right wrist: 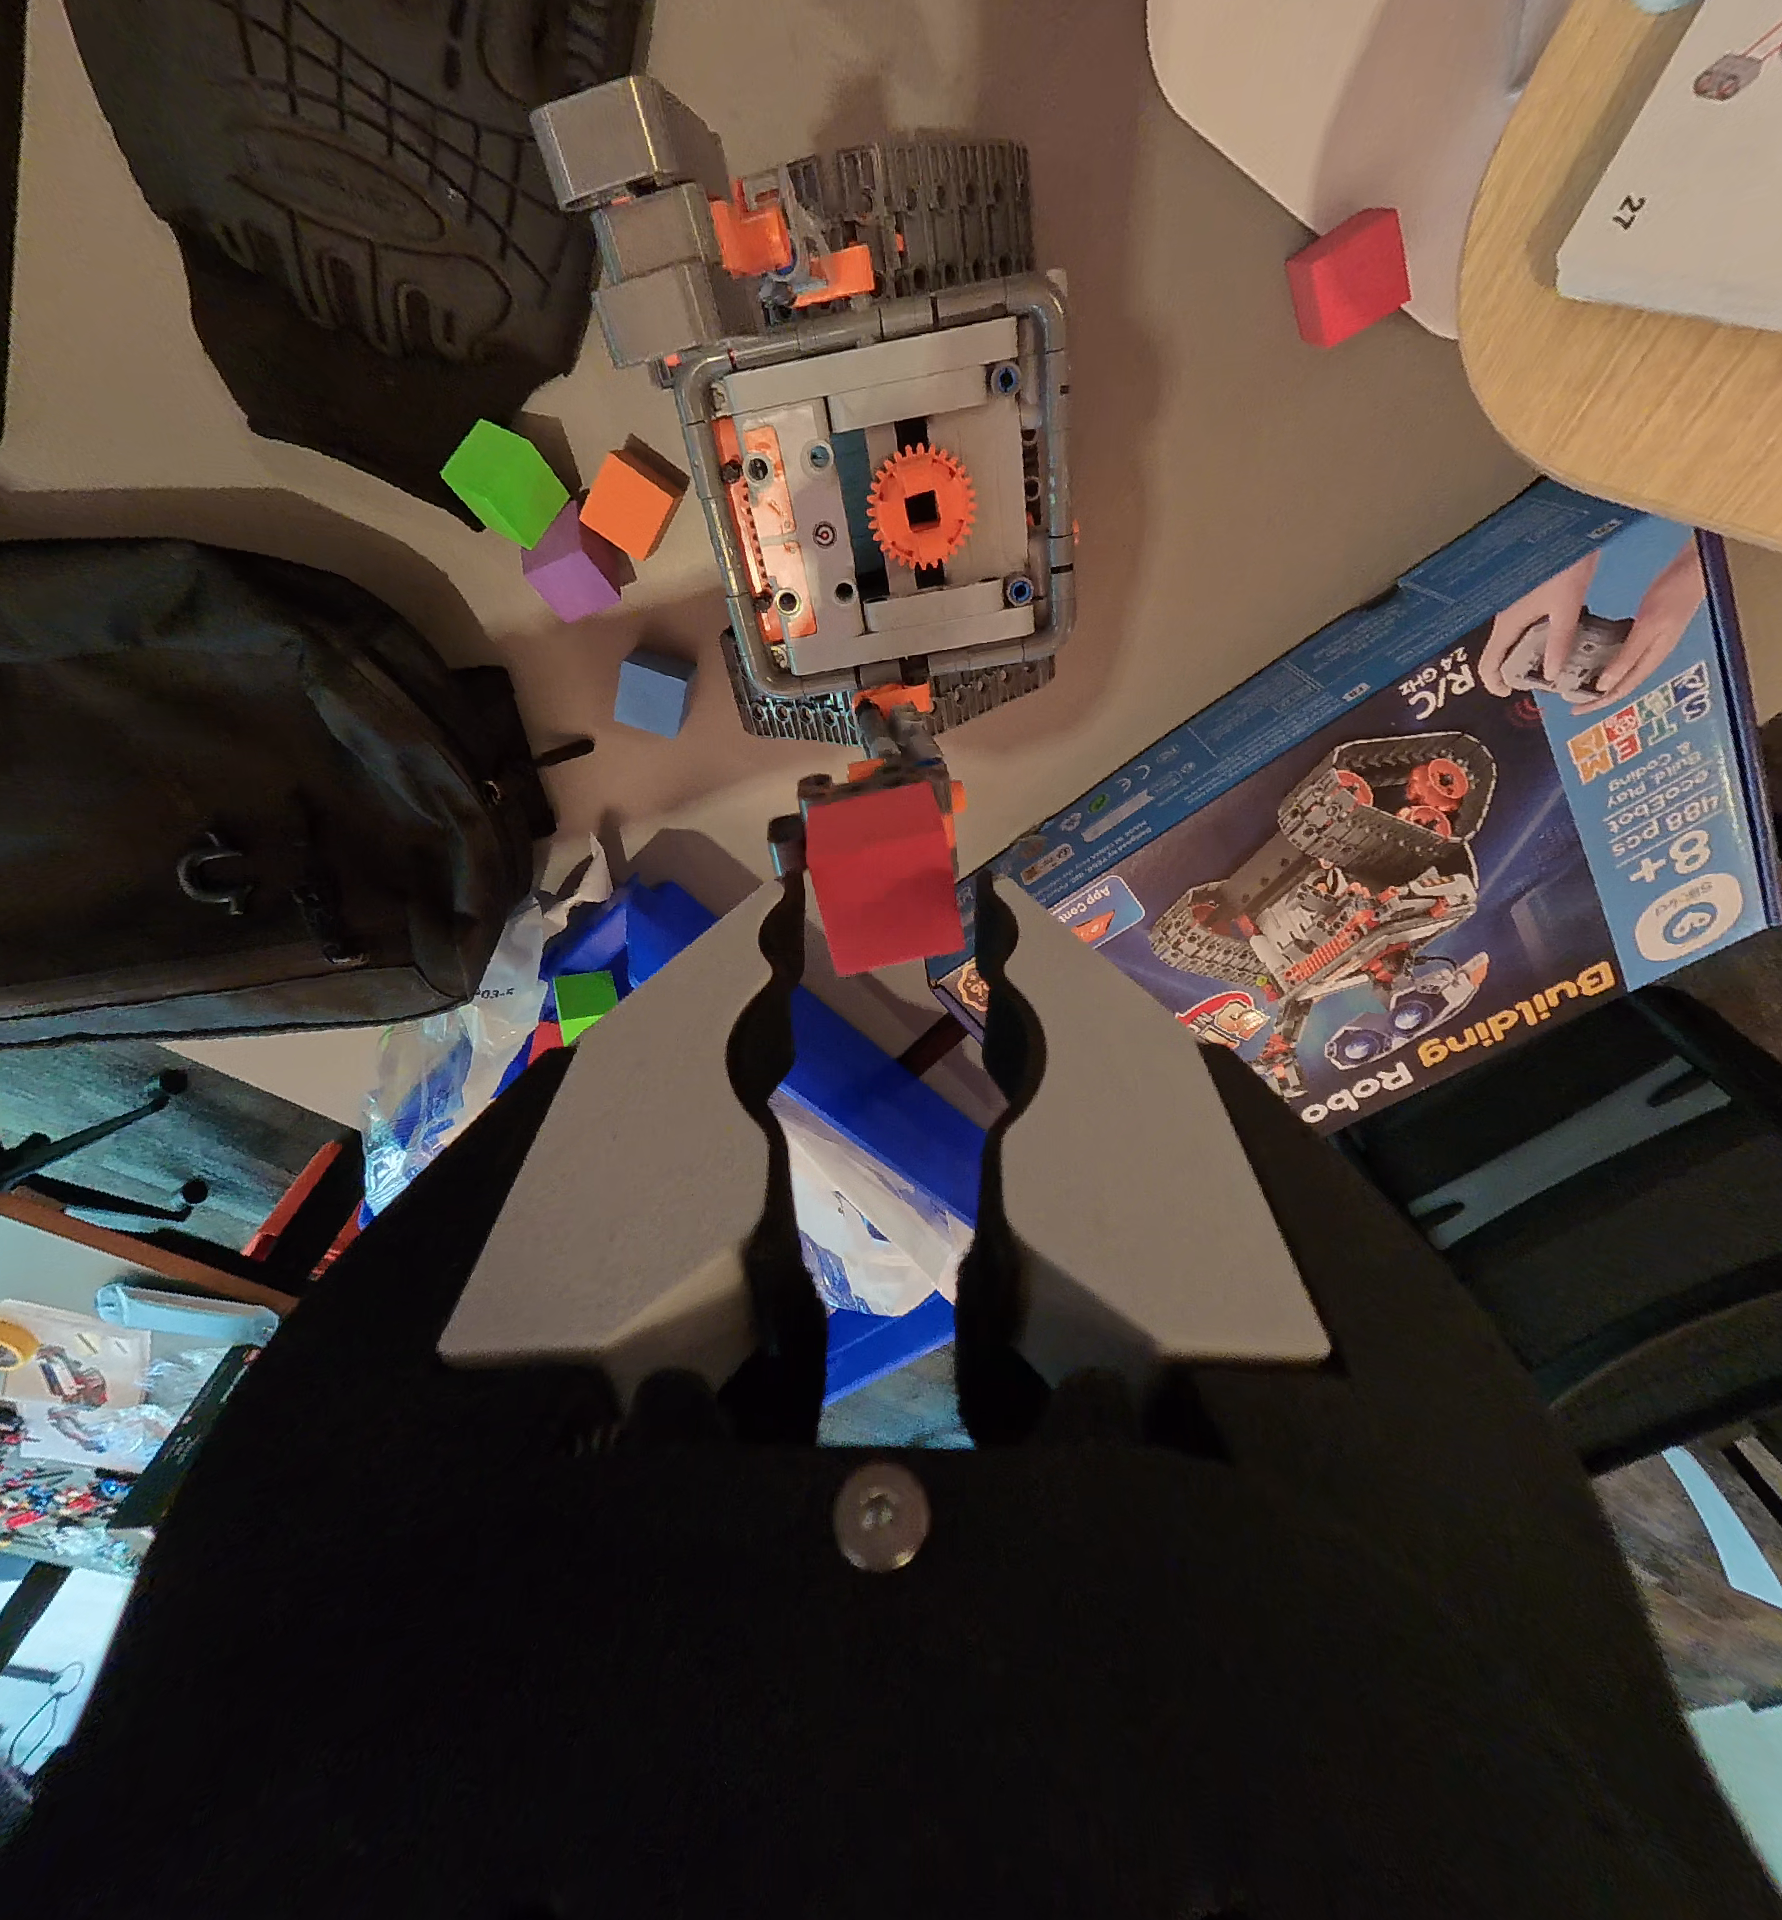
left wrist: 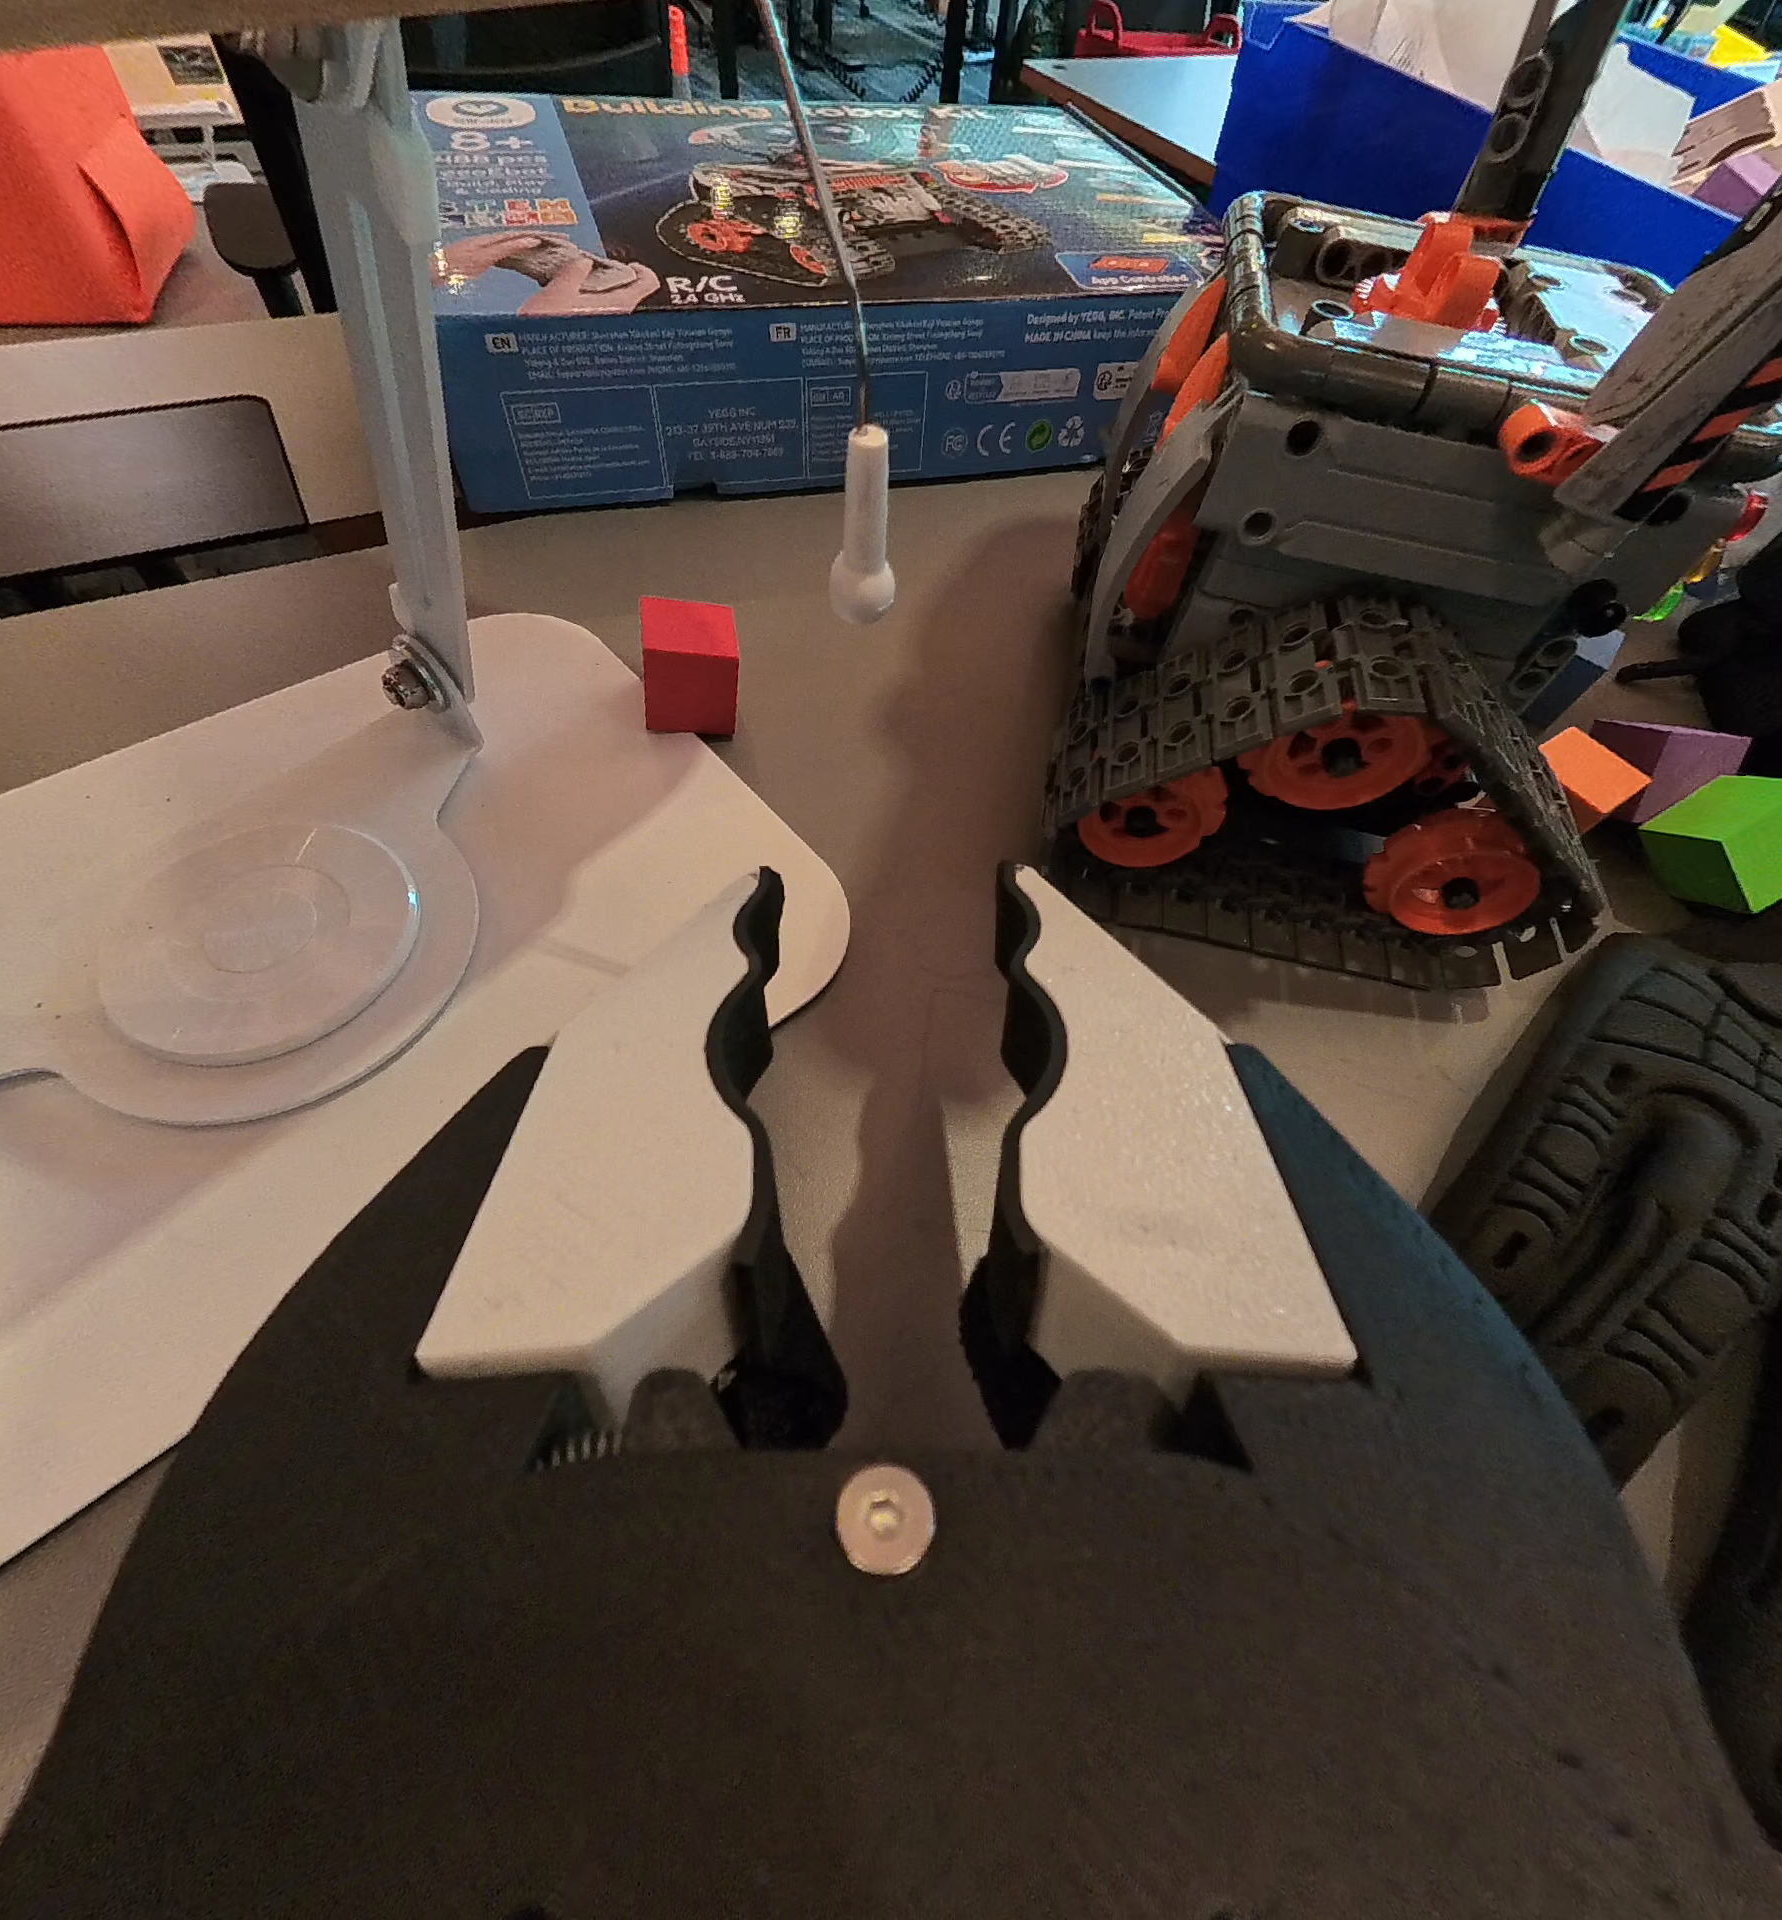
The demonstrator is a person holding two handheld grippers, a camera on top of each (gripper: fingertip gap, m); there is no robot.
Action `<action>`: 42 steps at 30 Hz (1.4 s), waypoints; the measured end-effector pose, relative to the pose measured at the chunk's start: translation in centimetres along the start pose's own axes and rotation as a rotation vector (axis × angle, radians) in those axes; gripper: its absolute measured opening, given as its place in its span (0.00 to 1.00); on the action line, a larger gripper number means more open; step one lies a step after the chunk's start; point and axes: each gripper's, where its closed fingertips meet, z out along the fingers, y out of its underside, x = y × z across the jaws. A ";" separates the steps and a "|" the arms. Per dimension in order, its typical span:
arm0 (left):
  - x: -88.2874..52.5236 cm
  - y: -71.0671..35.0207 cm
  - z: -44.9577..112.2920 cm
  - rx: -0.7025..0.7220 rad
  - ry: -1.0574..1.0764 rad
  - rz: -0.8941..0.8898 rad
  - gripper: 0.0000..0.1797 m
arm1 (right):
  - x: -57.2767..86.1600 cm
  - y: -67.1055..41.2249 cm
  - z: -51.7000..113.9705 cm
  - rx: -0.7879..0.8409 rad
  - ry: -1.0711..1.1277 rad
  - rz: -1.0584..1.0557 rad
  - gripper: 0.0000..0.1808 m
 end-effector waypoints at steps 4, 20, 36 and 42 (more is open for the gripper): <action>0.1 0.0 0.0 -0.003 0.000 0.010 0.22 | 0.3 0.0 -2.1 0.048 0.091 0.046 0.25; 0.3 0.1 0.2 -0.006 0.000 0.012 0.22 | -10.6 1.1 15.0 0.178 0.145 0.335 0.26; 0.2 0.0 0.0 0.004 0.001 0.008 0.22 | -9.6 1.4 11.4 0.284 0.177 0.351 0.14; 0.4 0.1 0.3 -0.007 0.004 0.018 0.22 | -6.3 -0.1 -3.8 0.399 0.326 0.139 0.14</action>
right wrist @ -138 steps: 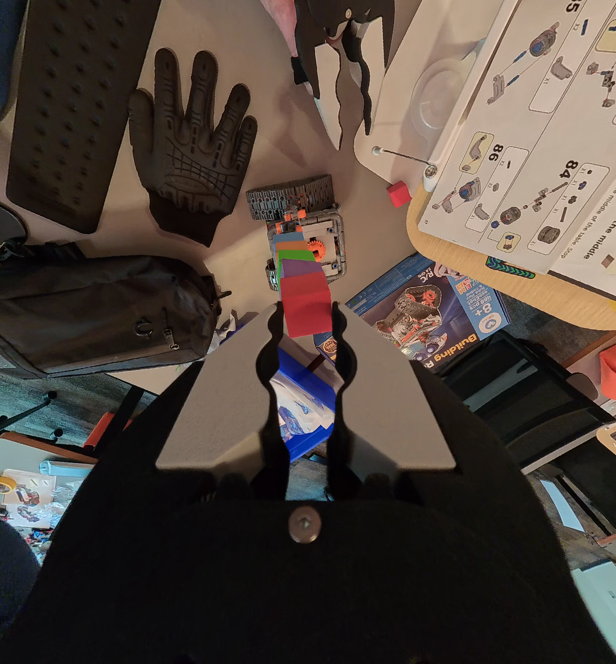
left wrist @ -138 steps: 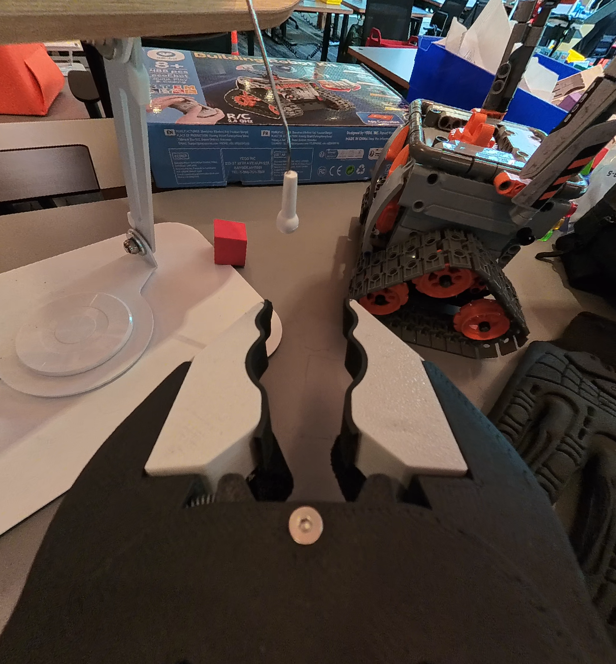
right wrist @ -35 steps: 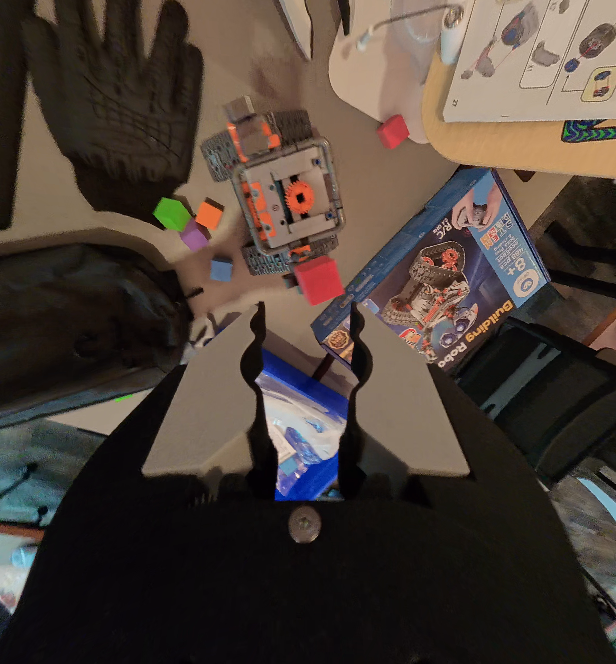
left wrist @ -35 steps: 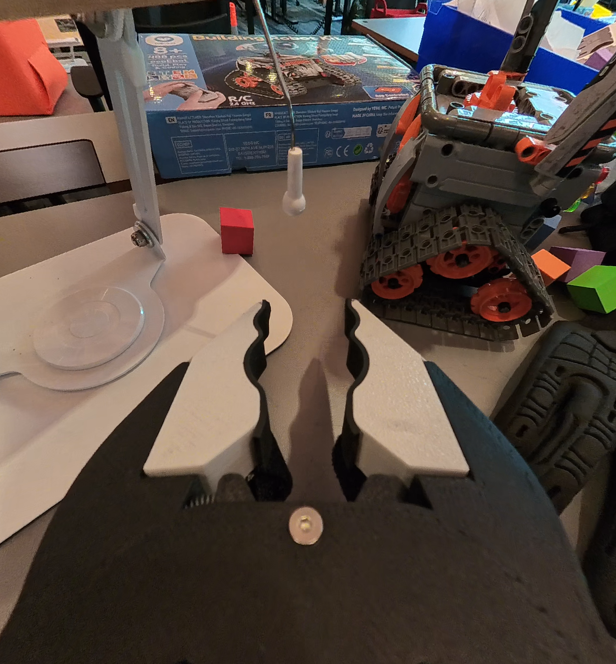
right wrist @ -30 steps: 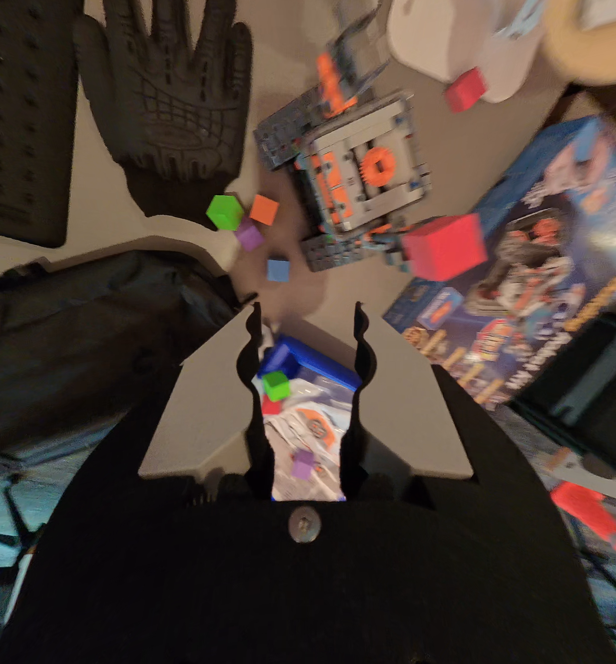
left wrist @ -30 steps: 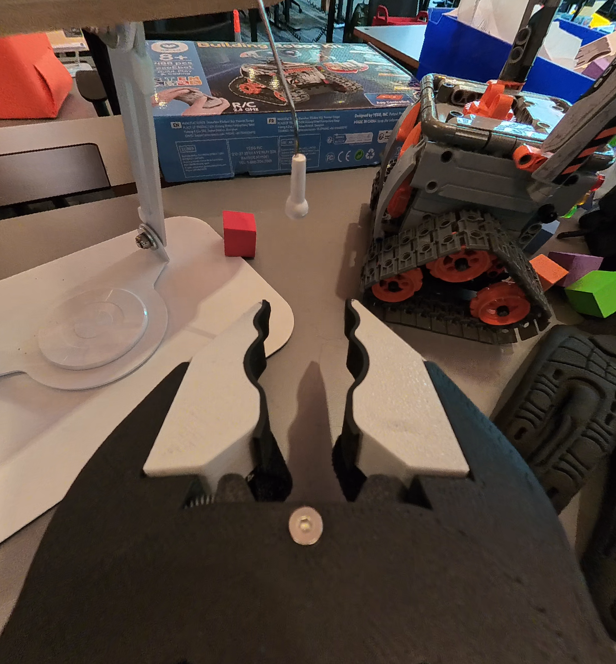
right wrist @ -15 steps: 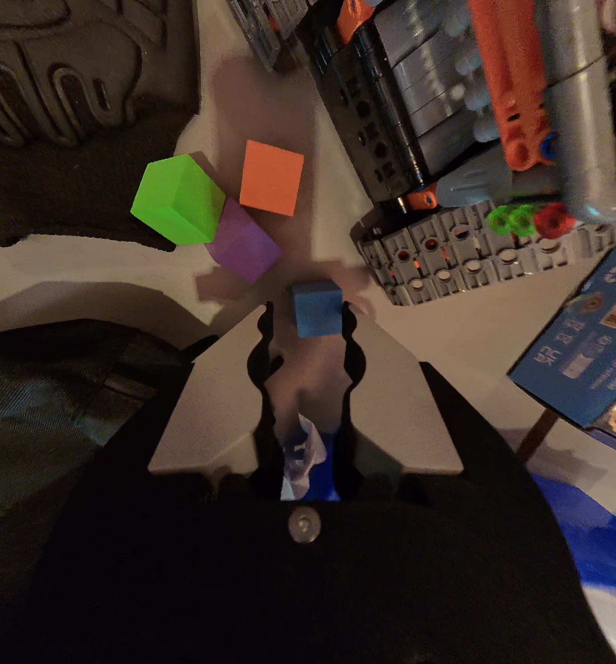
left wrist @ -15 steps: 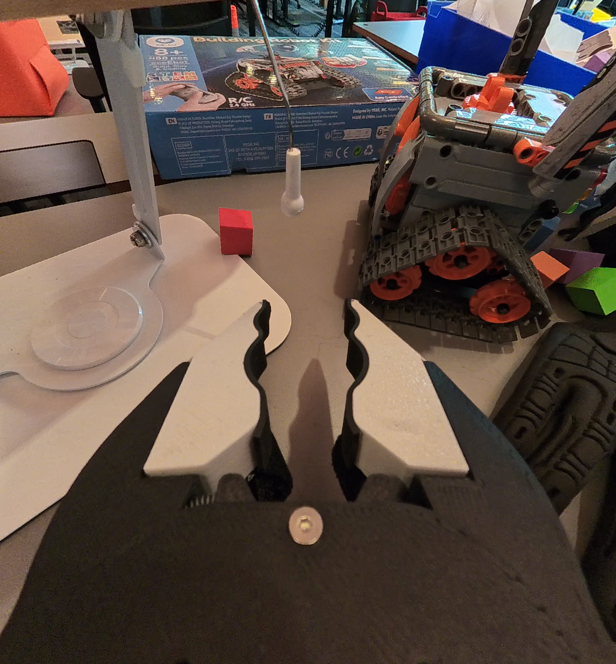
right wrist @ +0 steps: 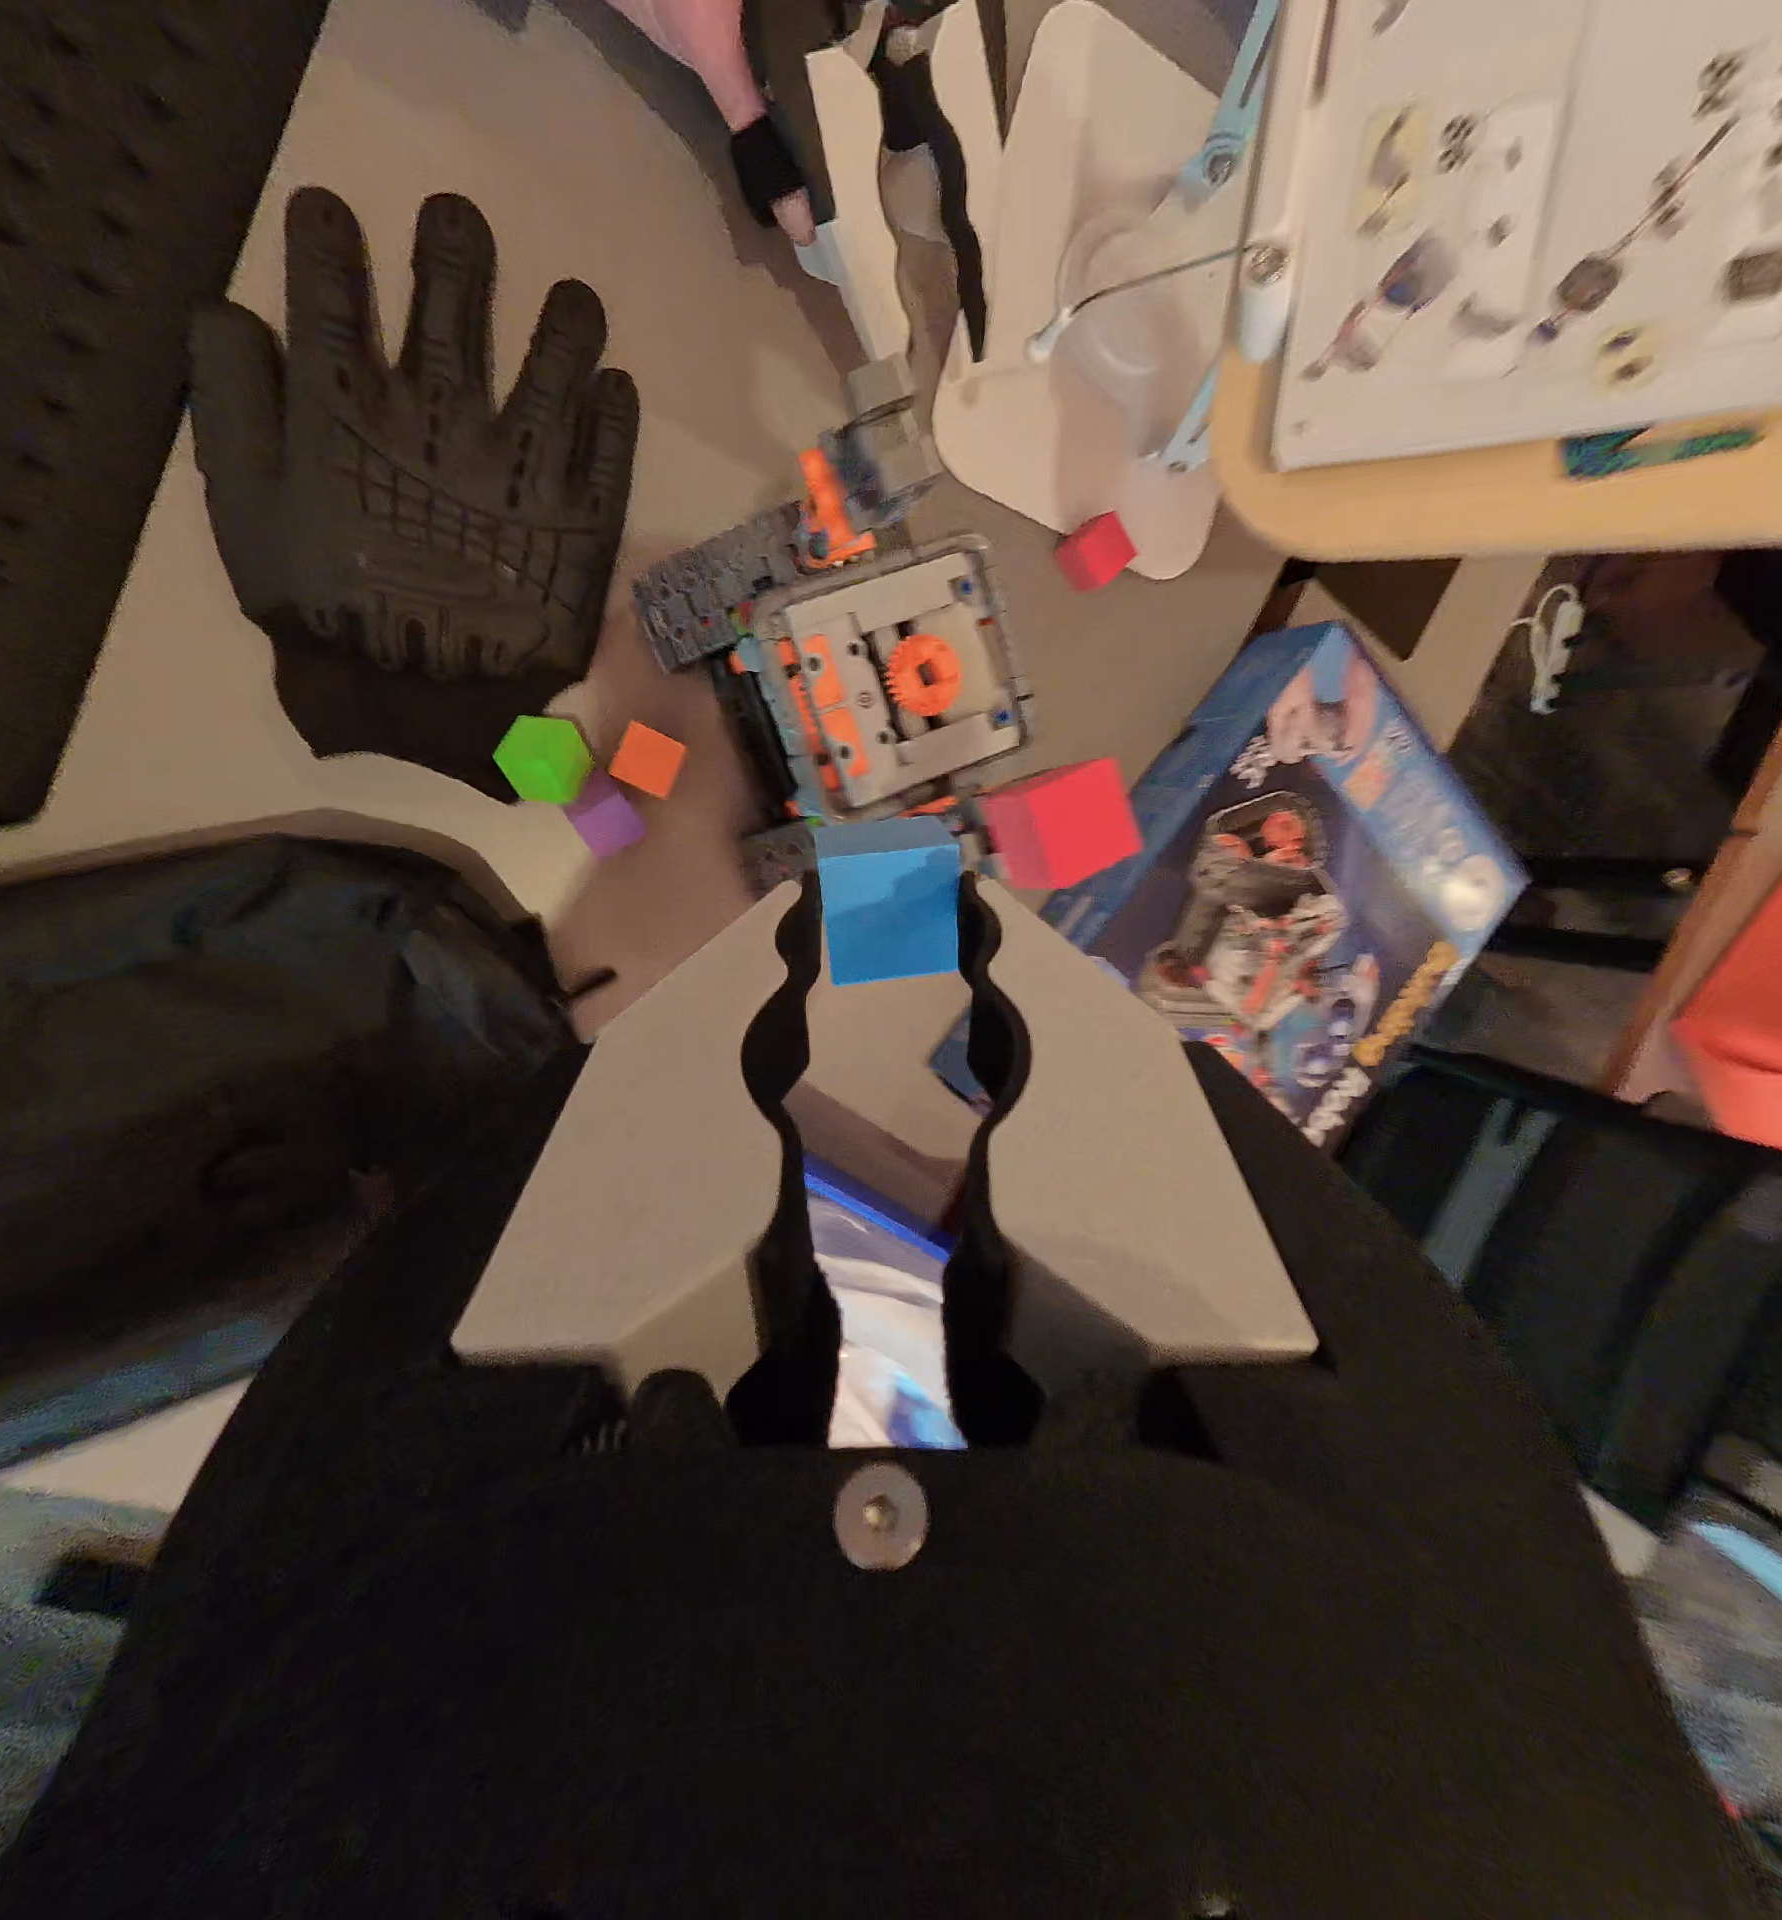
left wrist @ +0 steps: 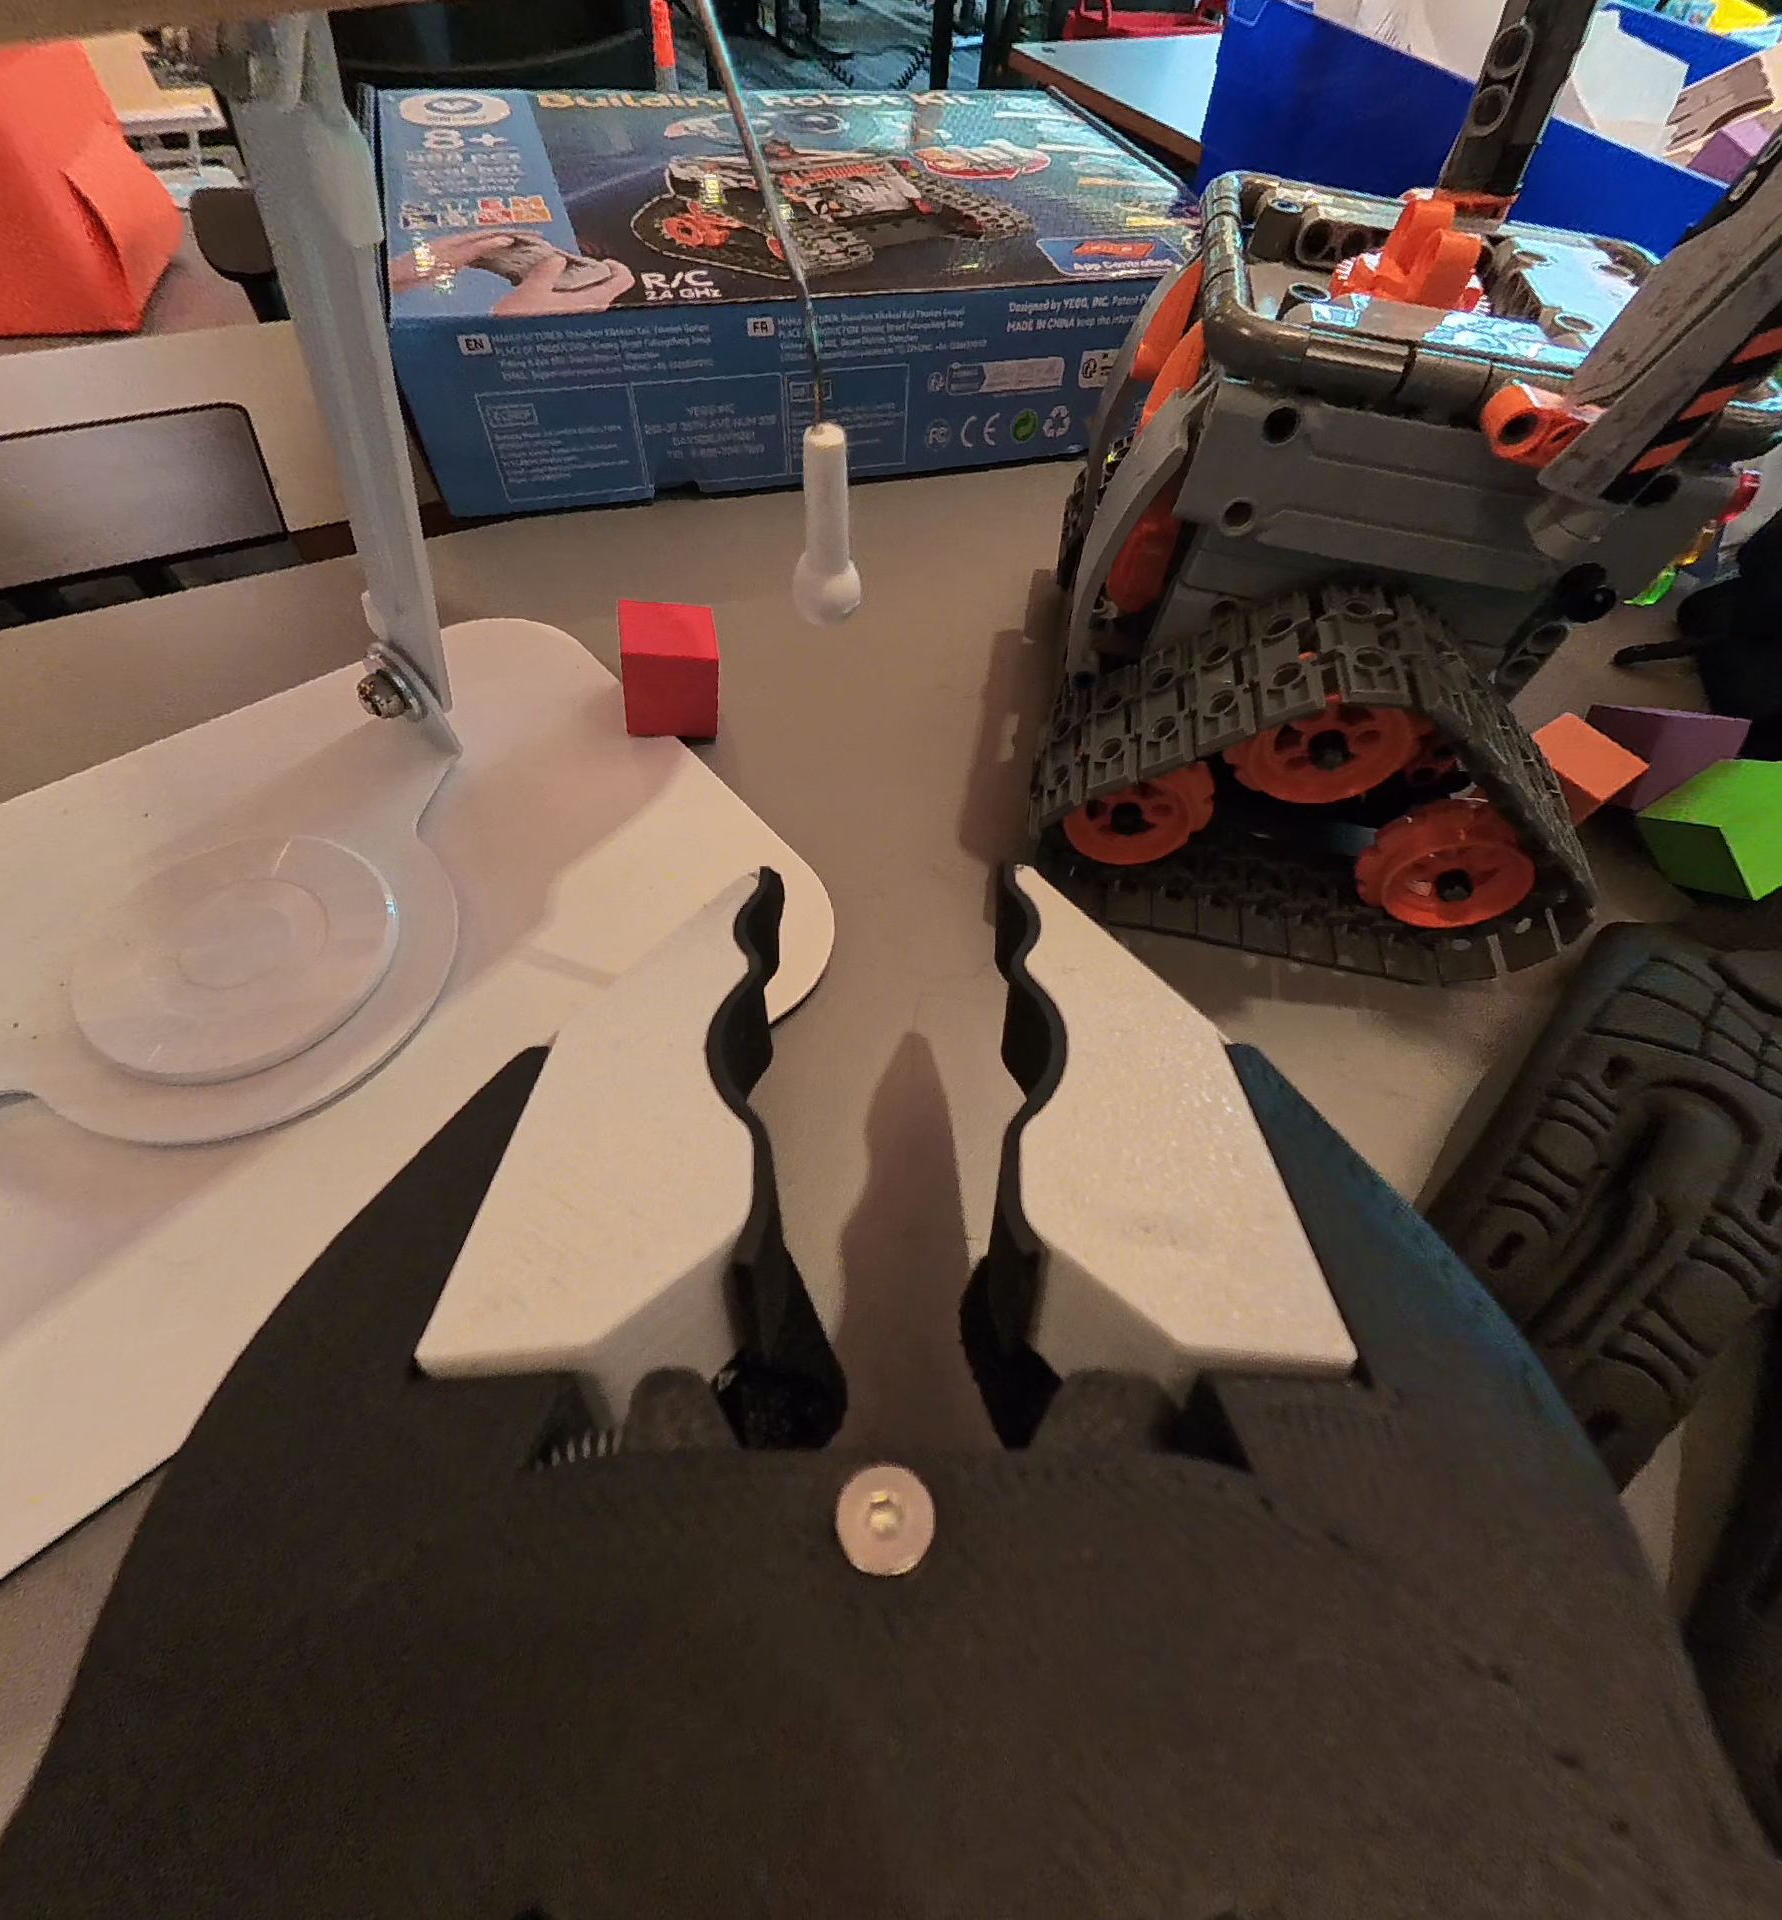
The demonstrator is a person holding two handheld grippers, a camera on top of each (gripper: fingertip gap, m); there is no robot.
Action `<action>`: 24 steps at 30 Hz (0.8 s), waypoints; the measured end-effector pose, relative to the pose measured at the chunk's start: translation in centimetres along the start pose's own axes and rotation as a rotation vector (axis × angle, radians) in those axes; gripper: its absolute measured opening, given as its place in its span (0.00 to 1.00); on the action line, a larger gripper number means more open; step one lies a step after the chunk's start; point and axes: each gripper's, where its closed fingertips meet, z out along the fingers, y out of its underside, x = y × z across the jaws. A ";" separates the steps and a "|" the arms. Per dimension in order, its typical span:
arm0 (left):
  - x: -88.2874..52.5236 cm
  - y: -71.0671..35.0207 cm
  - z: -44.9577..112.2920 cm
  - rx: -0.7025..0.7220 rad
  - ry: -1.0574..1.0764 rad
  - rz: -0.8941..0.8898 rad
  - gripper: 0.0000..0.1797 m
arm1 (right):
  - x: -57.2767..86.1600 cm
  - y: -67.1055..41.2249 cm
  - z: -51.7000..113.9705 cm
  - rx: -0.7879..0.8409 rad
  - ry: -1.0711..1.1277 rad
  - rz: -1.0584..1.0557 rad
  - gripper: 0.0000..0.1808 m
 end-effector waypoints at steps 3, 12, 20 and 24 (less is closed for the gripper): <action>0.0 -0.1 -0.1 0.005 0.002 0.000 0.22 | 2.6 -1.4 -1.4 -0.043 -0.040 -0.086 0.14; -0.1 0.0 -0.2 0.003 0.002 0.001 0.22 | 5.5 -1.5 1.3 -0.165 -0.216 -0.131 0.14; 0.0 0.1 -0.1 -0.005 0.004 0.006 0.22 | 5.5 -0.2 2.7 -0.206 -0.287 -0.149 0.14; 0.0 0.1 0.0 -0.007 0.004 0.009 0.22 | 5.6 -0.1 3.0 -0.206 -0.297 -0.155 0.14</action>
